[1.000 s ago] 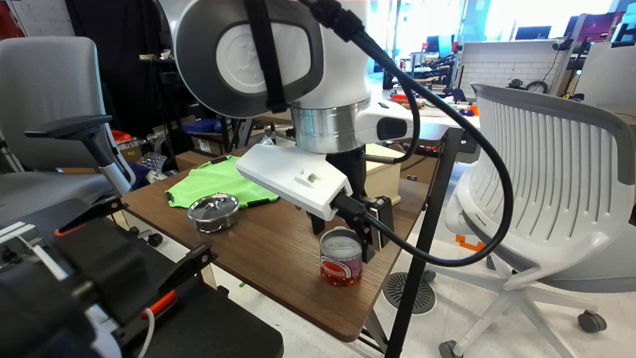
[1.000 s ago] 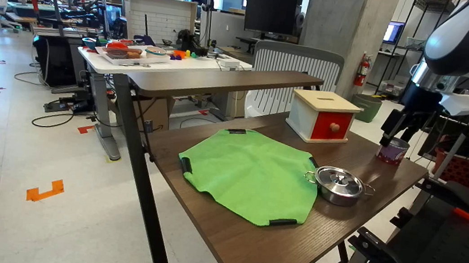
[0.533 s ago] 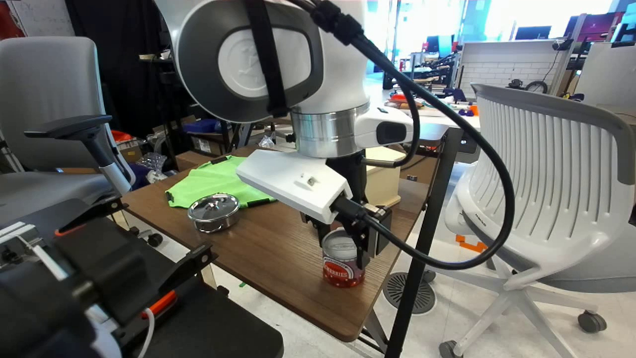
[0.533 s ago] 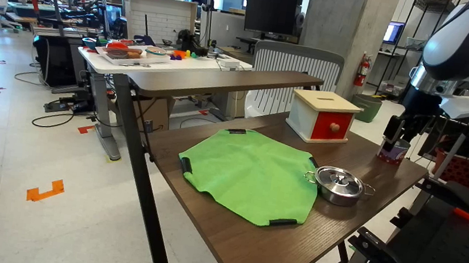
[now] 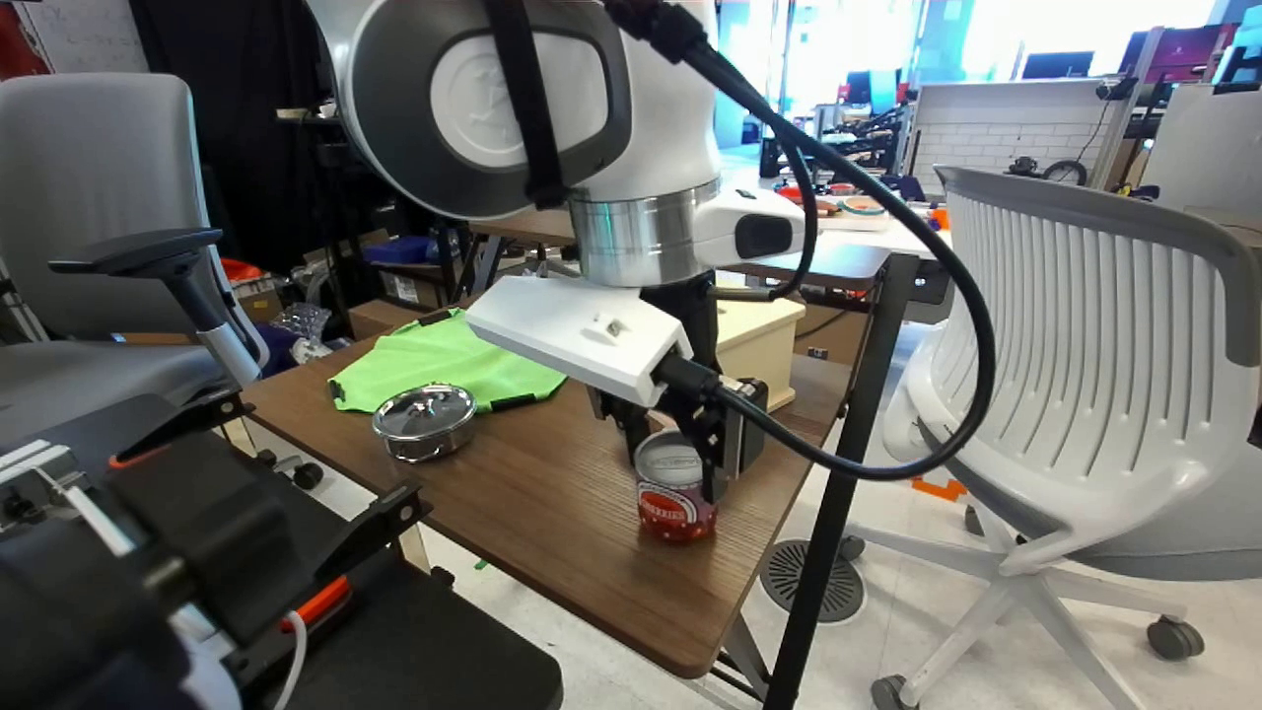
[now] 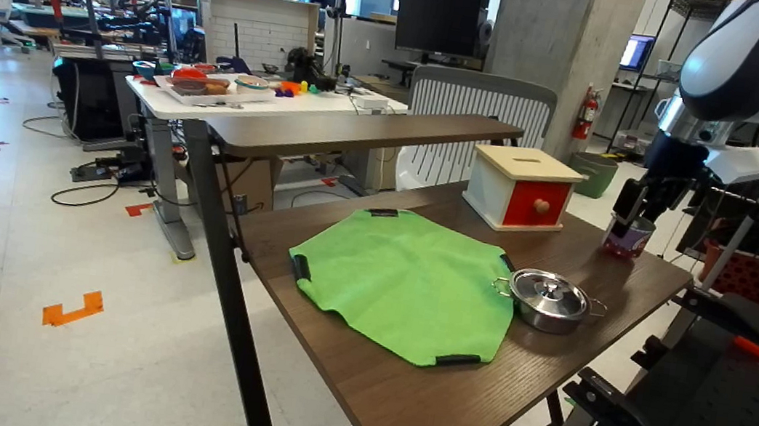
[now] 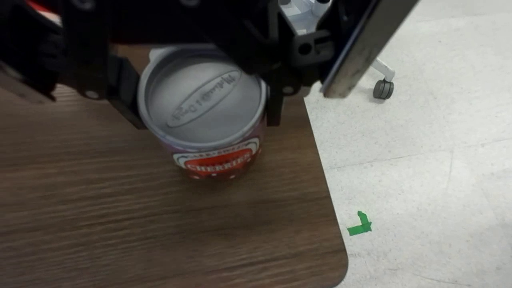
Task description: Move the can to the top left
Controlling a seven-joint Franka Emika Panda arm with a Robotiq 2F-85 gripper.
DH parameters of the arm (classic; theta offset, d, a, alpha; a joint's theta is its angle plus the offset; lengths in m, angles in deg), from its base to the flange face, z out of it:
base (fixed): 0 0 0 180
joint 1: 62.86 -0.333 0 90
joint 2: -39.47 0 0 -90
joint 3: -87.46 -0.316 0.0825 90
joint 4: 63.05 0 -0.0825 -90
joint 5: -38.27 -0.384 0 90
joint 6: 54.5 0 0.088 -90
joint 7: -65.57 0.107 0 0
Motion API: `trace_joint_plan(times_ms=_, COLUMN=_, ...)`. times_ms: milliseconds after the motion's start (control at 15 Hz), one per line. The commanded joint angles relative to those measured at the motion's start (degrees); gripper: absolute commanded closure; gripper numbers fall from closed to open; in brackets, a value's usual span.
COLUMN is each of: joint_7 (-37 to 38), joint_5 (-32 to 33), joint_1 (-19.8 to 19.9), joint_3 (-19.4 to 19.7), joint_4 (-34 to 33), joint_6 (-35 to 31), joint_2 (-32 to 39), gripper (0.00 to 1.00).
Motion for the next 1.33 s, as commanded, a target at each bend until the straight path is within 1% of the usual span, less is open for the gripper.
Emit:
trace_joint_plan(times_ms=0, joint_7=-2.4, joint_5=0.4, joint_1=0.5, joint_3=-3.0, joint_4=5.1, joint_6=2.4, joint_2=-7.9, gripper=0.53)
trace_joint_plan(times_ms=67, joint_7=-3.6, joint_5=0.1, joint_1=0.7, joint_3=-4.2, joint_4=6.8, joint_6=2.7, joint_2=-10.2, gripper=0.53)
trace_joint_plan(times_ms=267, joint_7=-6.0, joint_5=-0.6, joint_1=-0.3, joint_3=-6.0, joint_4=11.4, joint_6=3.9, joint_2=-16.5, gripper=0.53)
trace_joint_plan(times_ms=467, joint_7=-5.2, joint_5=-0.4, joint_1=-3.9, joint_3=-5.5, joint_4=13.6, joint_6=4.5, joint_2=-20.8, gripper=0.53)
trace_joint_plan(times_ms=667, joint_7=-2.4, joint_5=0.8, joint_1=-8.8, joint_3=-4.8, joint_4=13.4, joint_6=4.4, joint_2=-22.4, gripper=0.53)
trace_joint_plan(times_ms=800, joint_7=0.5, joint_5=2.5, joint_1=-12.2, joint_3=-4.4, joint_4=12.8, joint_6=3.3, joint_2=-22.2, gripper=0.53)
trace_joint_plan(times_ms=1000, joint_7=5.7, joint_5=5.8, joint_1=-16.6, joint_3=-3.8, joint_4=10.2, joint_6=2.5, joint_2=-20.0, gripper=0.53)
trace_joint_plan(times_ms=1133, joint_7=9.5, joint_5=8.7, joint_1=-19.1, joint_3=-3.2, joint_4=7.6, joint_6=1.6, joint_2=-17.8, gripper=0.53)
trace_joint_plan(times_ms=1267, joint_7=12.1, joint_5=9.6, joint_1=-20.7, joint_3=-3.0, joint_4=3.3, joint_6=1.3, joint_2=-14.4, gripper=0.53)
